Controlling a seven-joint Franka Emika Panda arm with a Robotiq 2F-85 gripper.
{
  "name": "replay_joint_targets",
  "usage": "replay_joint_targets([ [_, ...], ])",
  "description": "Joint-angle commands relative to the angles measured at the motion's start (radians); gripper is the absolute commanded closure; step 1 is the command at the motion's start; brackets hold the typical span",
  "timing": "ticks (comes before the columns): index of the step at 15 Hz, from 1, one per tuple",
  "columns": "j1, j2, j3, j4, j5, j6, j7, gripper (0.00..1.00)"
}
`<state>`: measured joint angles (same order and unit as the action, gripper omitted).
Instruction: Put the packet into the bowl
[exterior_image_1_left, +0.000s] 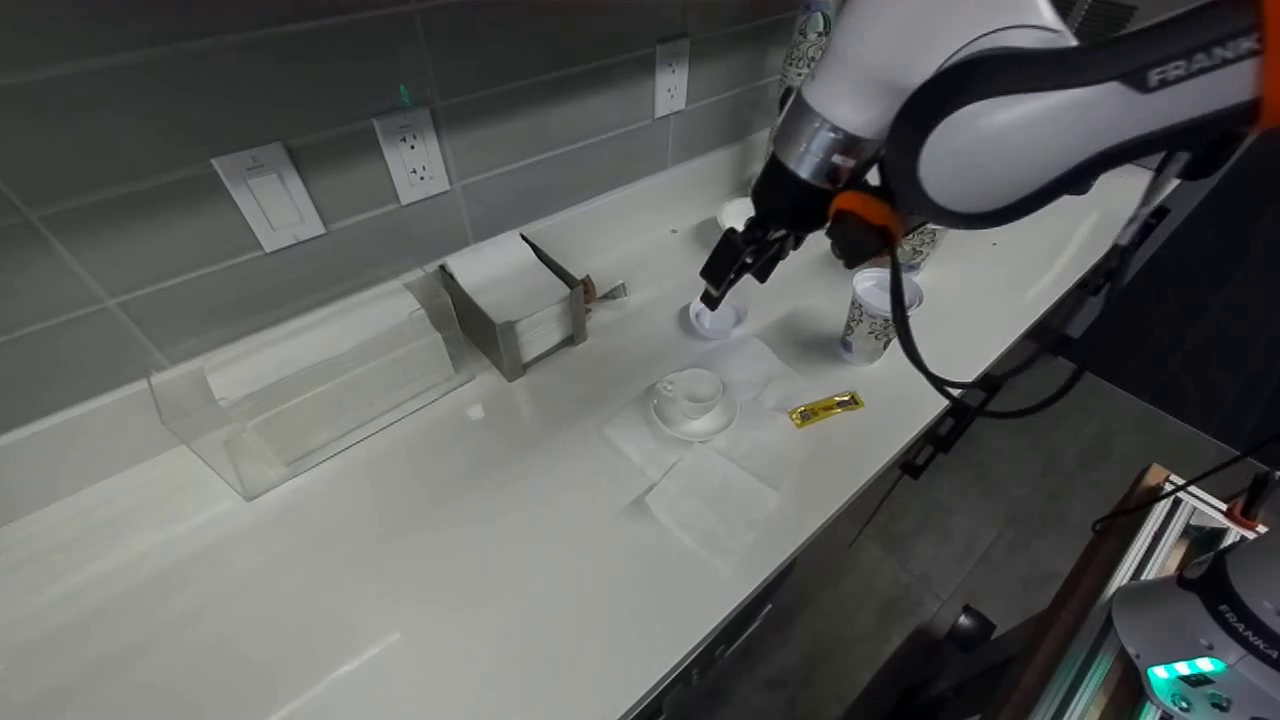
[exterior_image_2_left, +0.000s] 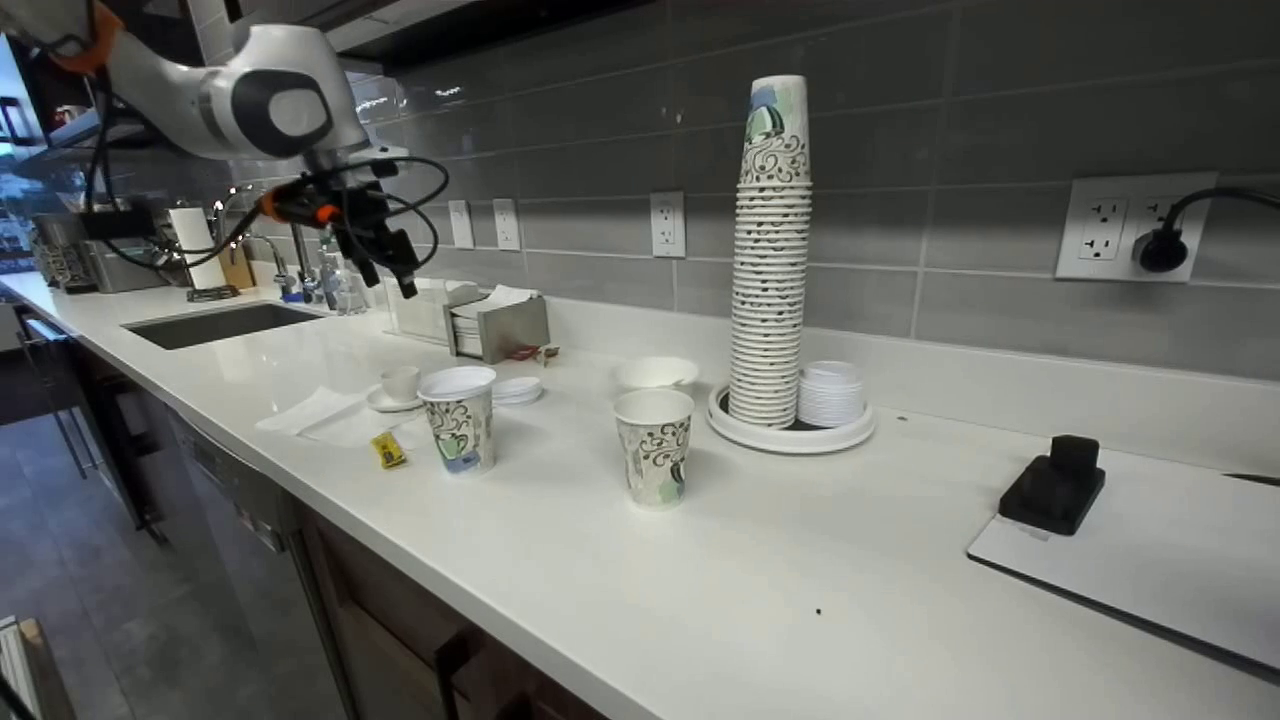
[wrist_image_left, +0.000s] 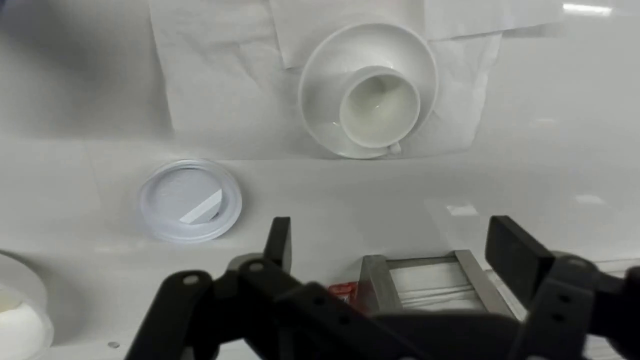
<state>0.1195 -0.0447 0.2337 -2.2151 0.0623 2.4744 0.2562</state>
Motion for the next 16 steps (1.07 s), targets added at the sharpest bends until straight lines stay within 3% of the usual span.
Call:
replay_joint_targets([
  [1,0.019,0.259,-0.031,0.231,-0.087,-0.073,0.034,0.00],
  [2,0.027,0.315,-0.046,0.283,-0.107,-0.103,0.049,0.00],
  [3,0.029,0.184,-0.042,0.135,-0.055,-0.033,0.010,0.00],
  [5,0.033,0.281,-0.060,0.219,-0.069,-0.058,0.011,0.00],
  [8,0.036,0.319,-0.064,0.261,-0.070,-0.069,0.010,0.00],
  [9,0.036,0.356,-0.076,0.282,-0.086,0.011,0.011,0.00],
  [13,0.004,0.475,-0.079,0.389,-0.060,0.165,-0.170,0.00],
  [16,-0.037,0.578,-0.052,0.507,-0.006,0.154,-0.315,0.00],
])
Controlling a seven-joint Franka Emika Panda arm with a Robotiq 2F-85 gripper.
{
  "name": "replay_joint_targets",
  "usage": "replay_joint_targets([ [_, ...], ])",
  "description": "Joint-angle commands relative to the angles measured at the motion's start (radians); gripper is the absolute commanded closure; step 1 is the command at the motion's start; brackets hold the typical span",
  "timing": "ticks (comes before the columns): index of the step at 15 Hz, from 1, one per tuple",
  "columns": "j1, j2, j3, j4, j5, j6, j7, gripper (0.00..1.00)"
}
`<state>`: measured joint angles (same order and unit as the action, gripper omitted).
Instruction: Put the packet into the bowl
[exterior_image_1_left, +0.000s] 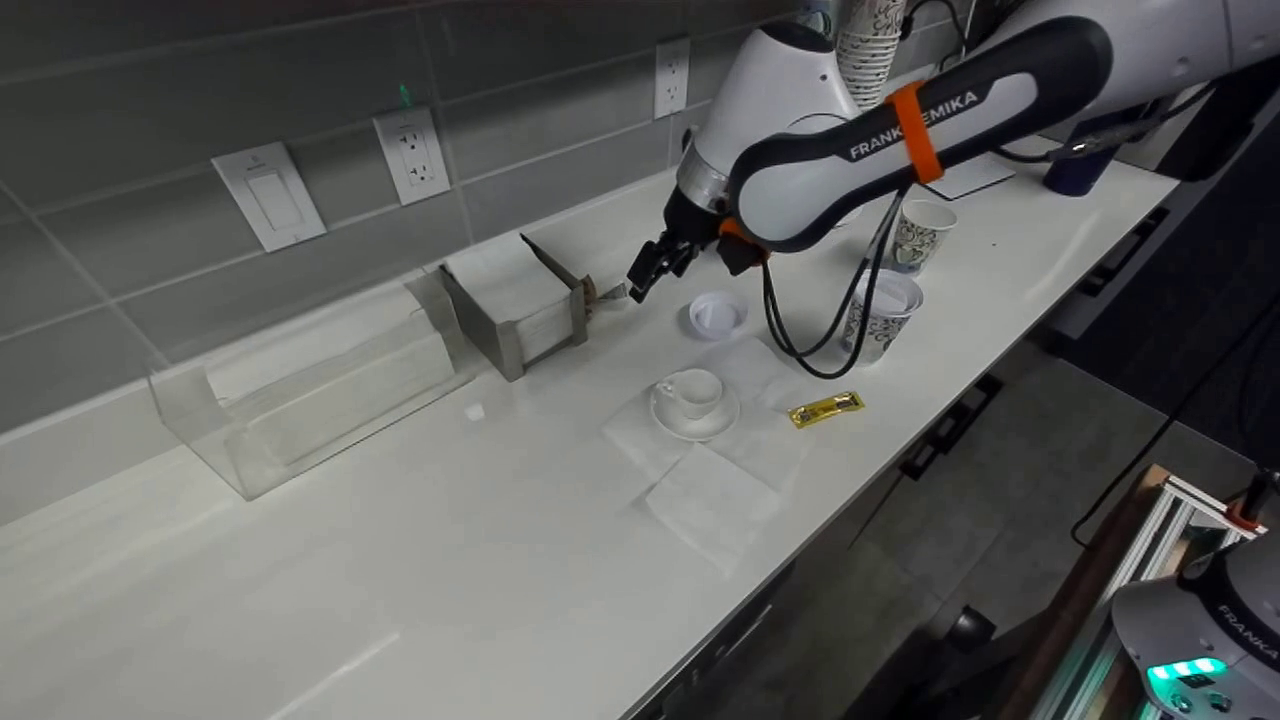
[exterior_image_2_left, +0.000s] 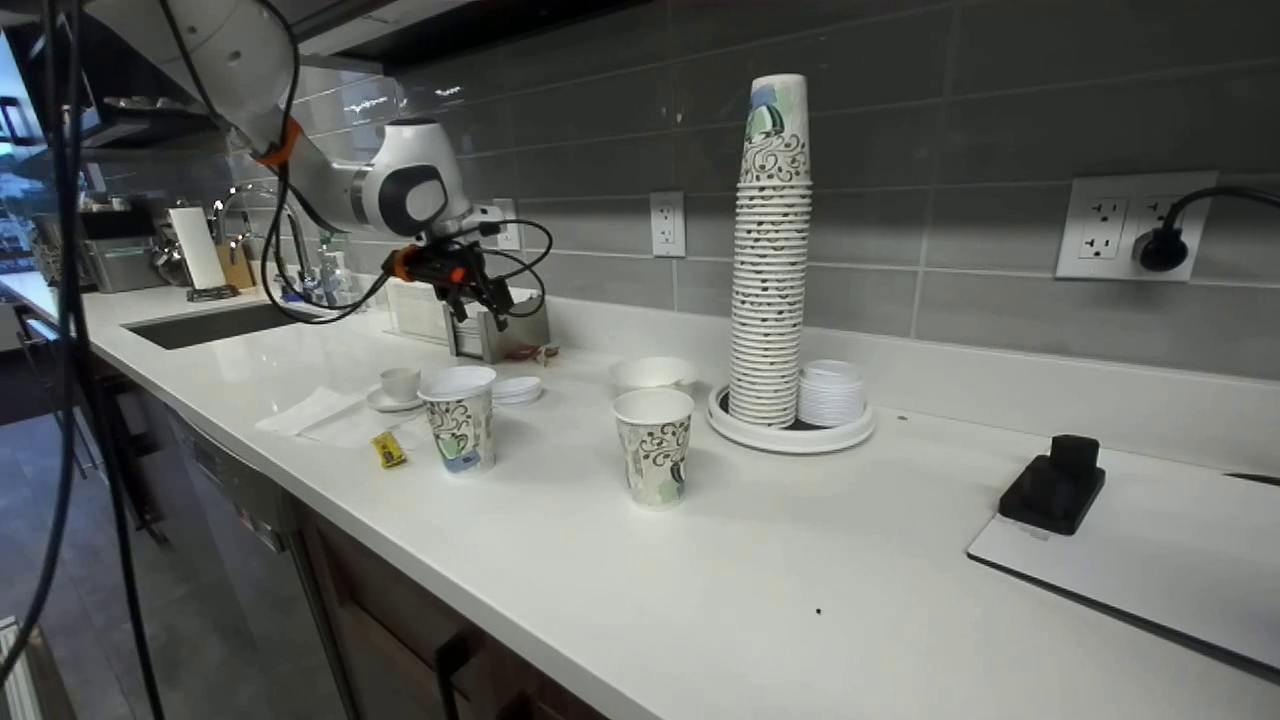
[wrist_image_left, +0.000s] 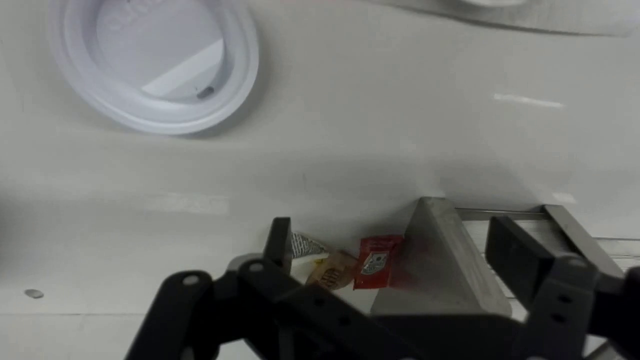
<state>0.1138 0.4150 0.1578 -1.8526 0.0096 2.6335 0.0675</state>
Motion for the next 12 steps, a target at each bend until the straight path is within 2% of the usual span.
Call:
replay_joint_targets([
  [1,-0.034,0.151,0.022,0.184,0.047,-0.011,-0.151,0.00],
  [3,-0.028,0.223,0.003,0.259,0.032,-0.004,-0.161,0.00],
  [9,-0.030,0.393,0.005,0.453,0.040,-0.060,-0.166,0.02],
  [11,-0.033,0.425,0.006,0.492,0.041,-0.070,-0.164,0.26],
  [12,-0.036,0.438,0.006,0.511,0.042,-0.073,-0.166,0.28],
])
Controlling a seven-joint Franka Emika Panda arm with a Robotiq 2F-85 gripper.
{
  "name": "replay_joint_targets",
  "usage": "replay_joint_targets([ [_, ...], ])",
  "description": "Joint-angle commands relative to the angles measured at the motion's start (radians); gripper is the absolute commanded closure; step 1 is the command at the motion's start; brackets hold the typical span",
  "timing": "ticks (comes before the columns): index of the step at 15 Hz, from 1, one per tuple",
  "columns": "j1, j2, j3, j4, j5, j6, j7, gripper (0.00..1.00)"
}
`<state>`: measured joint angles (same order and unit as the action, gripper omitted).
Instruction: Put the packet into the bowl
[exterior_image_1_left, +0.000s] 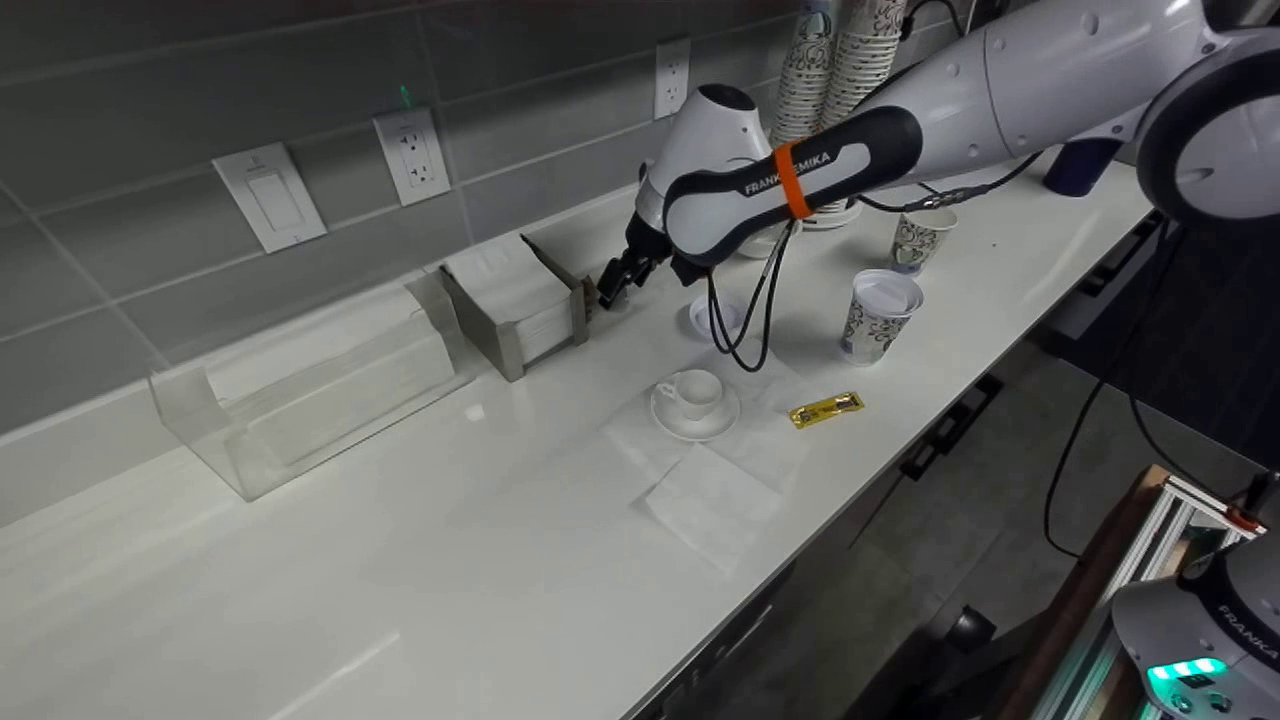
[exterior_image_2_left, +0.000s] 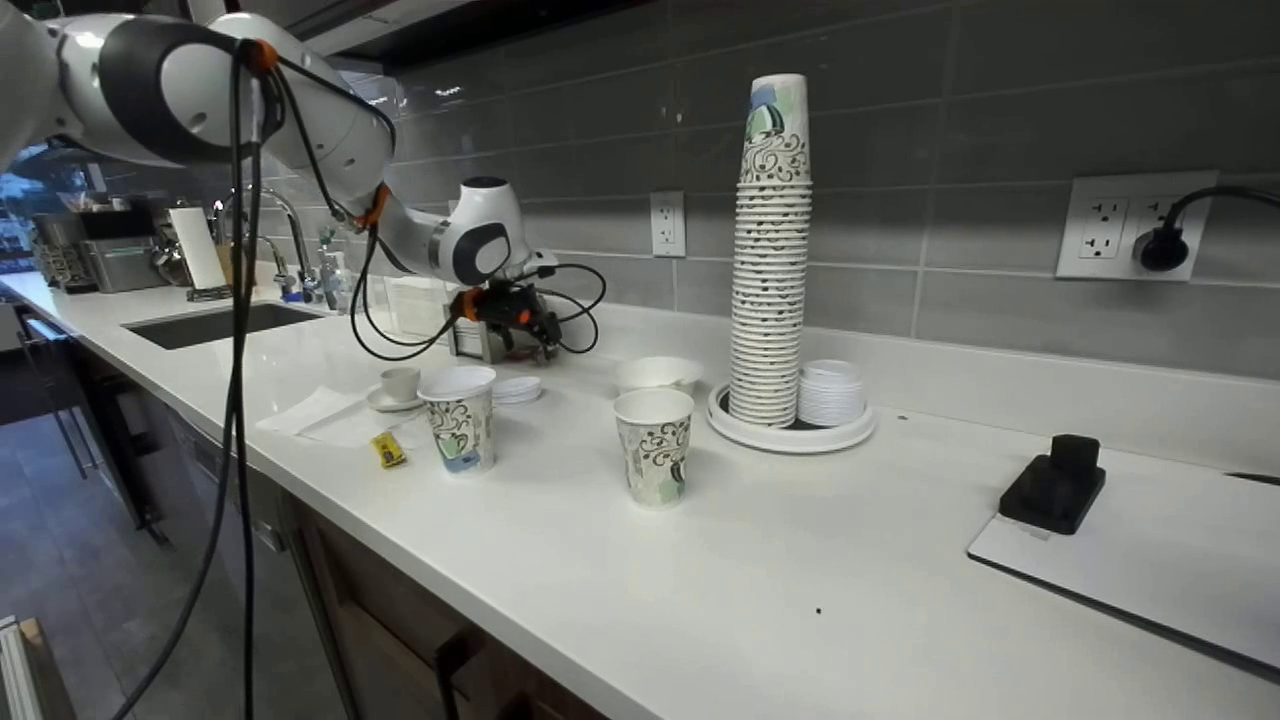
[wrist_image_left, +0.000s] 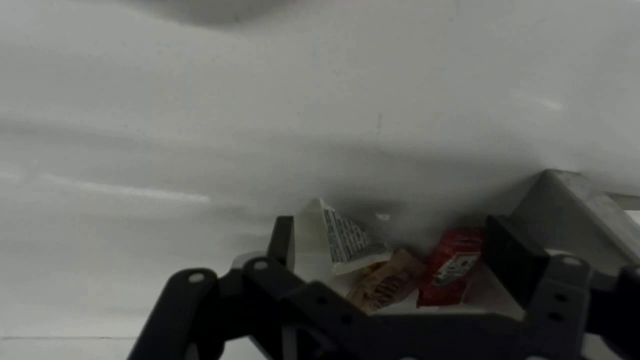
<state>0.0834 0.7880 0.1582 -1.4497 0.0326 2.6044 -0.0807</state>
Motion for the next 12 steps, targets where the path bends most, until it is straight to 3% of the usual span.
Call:
replay_joint_targets([
  [1,-0.008,0.072,0.007,0.120,0.020,-0.049,-0.019,0.34],
  [10,-0.036,0.056,0.027,0.127,0.044,-0.139,-0.055,0.98],
  [12,-0.028,0.057,0.018,0.124,0.035,-0.157,-0.051,1.00],
])
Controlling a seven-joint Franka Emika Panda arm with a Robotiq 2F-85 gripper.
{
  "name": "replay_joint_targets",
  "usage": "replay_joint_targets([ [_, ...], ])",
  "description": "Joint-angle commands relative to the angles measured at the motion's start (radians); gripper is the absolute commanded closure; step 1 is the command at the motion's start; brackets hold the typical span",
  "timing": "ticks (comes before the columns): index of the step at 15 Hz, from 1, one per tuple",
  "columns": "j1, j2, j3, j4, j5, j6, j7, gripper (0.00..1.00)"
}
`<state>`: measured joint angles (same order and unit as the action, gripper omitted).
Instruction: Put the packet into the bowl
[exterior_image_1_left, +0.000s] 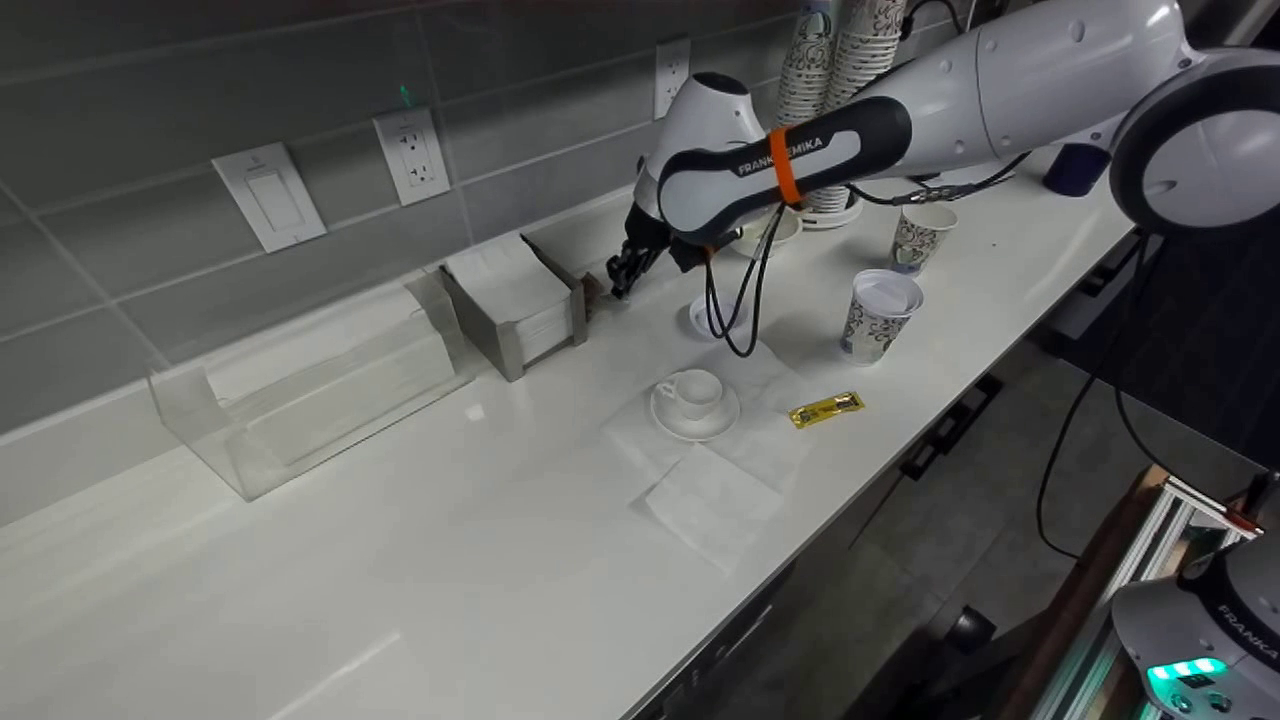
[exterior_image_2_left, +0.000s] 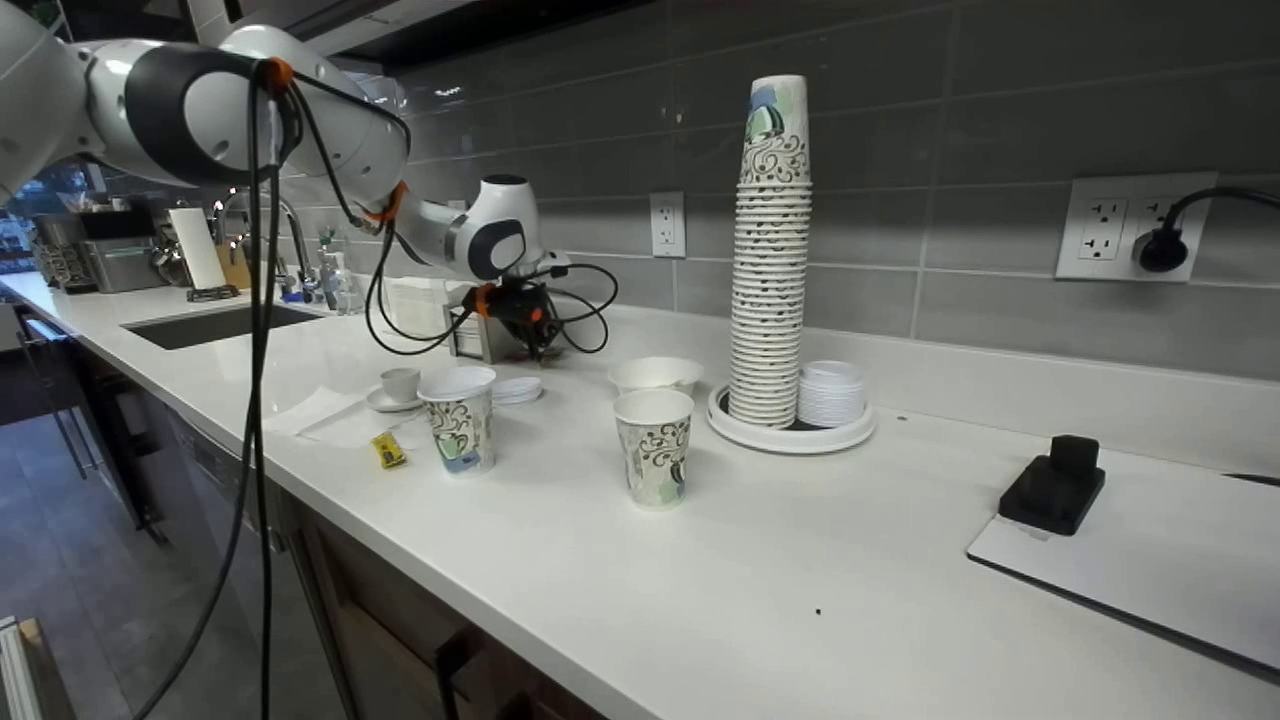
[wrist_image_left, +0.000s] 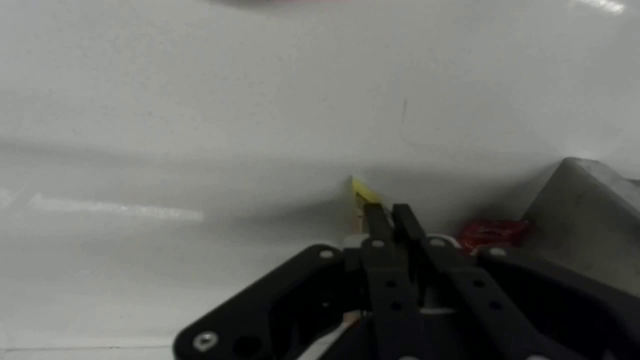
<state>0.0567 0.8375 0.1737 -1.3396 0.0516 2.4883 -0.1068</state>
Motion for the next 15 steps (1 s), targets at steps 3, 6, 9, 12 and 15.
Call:
replay_joint_targets([
  [3,0.004,-0.054,0.000,-0.035,0.018,-0.019,-0.006,1.00],
  [6,-0.005,-0.209,-0.012,-0.160,0.027,0.067,0.036,1.00],
  [9,0.002,-0.343,-0.083,-0.259,0.005,0.111,0.137,1.00],
  [12,0.010,-0.475,-0.193,-0.381,-0.046,0.106,0.264,1.00],
  [15,0.008,-0.543,-0.292,-0.475,-0.116,0.109,0.380,1.00],
])
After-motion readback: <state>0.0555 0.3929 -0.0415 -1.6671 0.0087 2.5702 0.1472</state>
